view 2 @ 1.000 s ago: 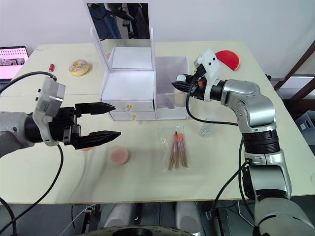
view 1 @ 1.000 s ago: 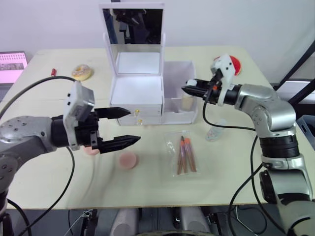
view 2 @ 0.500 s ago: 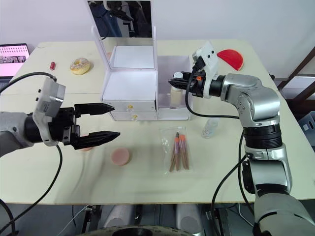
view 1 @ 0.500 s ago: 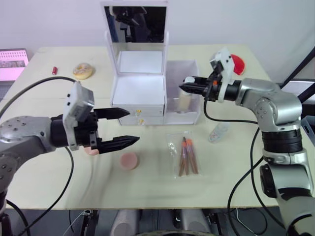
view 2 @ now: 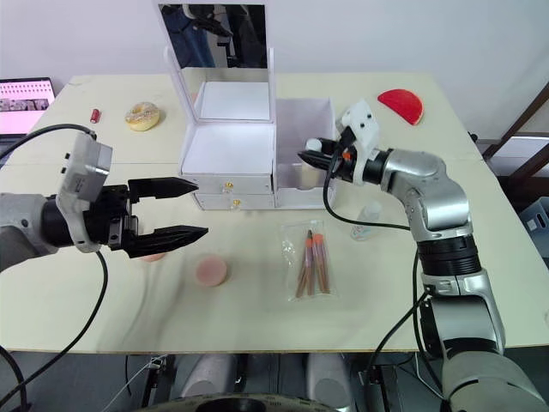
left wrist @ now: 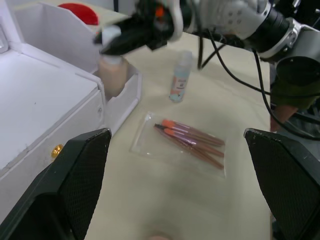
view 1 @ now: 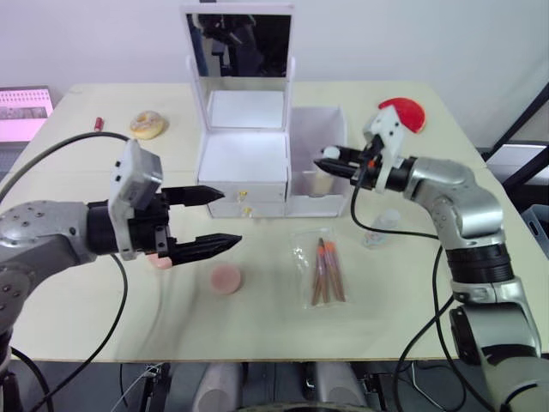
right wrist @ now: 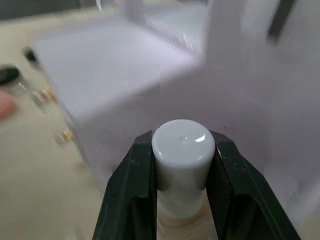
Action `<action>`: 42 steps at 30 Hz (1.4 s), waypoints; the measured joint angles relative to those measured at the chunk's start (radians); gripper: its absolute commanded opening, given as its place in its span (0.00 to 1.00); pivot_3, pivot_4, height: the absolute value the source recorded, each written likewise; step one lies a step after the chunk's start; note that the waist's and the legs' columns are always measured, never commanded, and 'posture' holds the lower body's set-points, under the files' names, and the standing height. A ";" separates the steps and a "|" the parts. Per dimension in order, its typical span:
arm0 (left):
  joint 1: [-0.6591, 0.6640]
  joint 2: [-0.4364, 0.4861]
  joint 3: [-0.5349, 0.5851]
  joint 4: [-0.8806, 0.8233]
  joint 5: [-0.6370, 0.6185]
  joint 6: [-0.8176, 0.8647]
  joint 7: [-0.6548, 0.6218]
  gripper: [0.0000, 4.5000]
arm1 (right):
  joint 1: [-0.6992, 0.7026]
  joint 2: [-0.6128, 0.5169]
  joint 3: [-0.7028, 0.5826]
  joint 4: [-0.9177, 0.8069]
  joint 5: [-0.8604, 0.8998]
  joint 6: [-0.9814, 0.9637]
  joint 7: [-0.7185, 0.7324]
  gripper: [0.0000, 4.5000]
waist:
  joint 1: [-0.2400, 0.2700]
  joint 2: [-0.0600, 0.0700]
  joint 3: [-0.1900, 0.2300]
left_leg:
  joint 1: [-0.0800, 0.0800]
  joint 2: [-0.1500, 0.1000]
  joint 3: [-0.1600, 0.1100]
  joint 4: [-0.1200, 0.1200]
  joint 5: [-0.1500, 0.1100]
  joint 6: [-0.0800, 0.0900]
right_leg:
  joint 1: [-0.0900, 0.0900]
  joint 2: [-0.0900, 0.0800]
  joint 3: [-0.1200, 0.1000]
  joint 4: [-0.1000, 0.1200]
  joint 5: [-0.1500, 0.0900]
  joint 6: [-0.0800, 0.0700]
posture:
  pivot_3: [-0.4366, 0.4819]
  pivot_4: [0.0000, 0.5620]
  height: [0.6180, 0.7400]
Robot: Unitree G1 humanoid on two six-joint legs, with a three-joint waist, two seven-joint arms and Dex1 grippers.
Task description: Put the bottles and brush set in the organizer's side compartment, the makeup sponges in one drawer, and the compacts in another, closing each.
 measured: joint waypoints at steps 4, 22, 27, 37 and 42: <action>-0.002 0.000 0.000 0.001 0.000 0.000 -0.001 1.00 | -0.010 0.005 0.004 0.021 -0.009 -0.014 0.002 0.18 | -0.009 0.001 0.001 | 0.000 0.000 0.001 -0.002 0.000 0.000 | -0.001 0.000 0.002 -0.001 0.001 0.005 | 0.48 0.27 1.00; -0.002 0.000 0.000 0.001 -0.001 0.004 -0.001 1.00 | -0.019 0.009 0.021 0.029 -0.037 0.005 0.031 0.83 | -0.006 0.001 0.001 | 0.000 0.000 0.001 -0.001 0.000 0.000 | -0.001 0.001 0.002 0.000 0.002 0.004 | 0.48 0.27 1.00; -0.002 0.000 0.000 0.001 -0.002 0.005 0.000 1.00 | -0.024 0.004 -0.020 -0.003 0.015 0.037 0.034 0.98 | -0.003 0.001 0.002 | 0.000 0.000 0.001 -0.001 0.000 0.000 | -0.001 0.000 0.002 0.000 0.002 0.004 | 0.48 0.27 1.00; 0.011 0.013 0.006 0.000 -0.006 0.006 -0.005 1.00 | -0.074 -0.156 -0.193 -0.209 0.199 0.219 0.069 0.98 | -0.003 0.001 0.003 | -0.001 0.000 0.001 -0.003 0.000 0.000 | -0.002 0.000 0.002 -0.002 0.001 0.005 | 0.48 0.27 1.00; 0.107 0.075 0.107 0.023 0.010 0.012 -0.061 1.00 | 0.057 -0.360 -0.300 -0.183 0.215 0.220 0.159 0.98 | -0.001 0.000 0.003 | -0.002 0.000 0.002 -0.003 0.000 0.000 | -0.002 0.000 0.002 -0.004 -0.002 0.002 | 0.48 0.27 1.00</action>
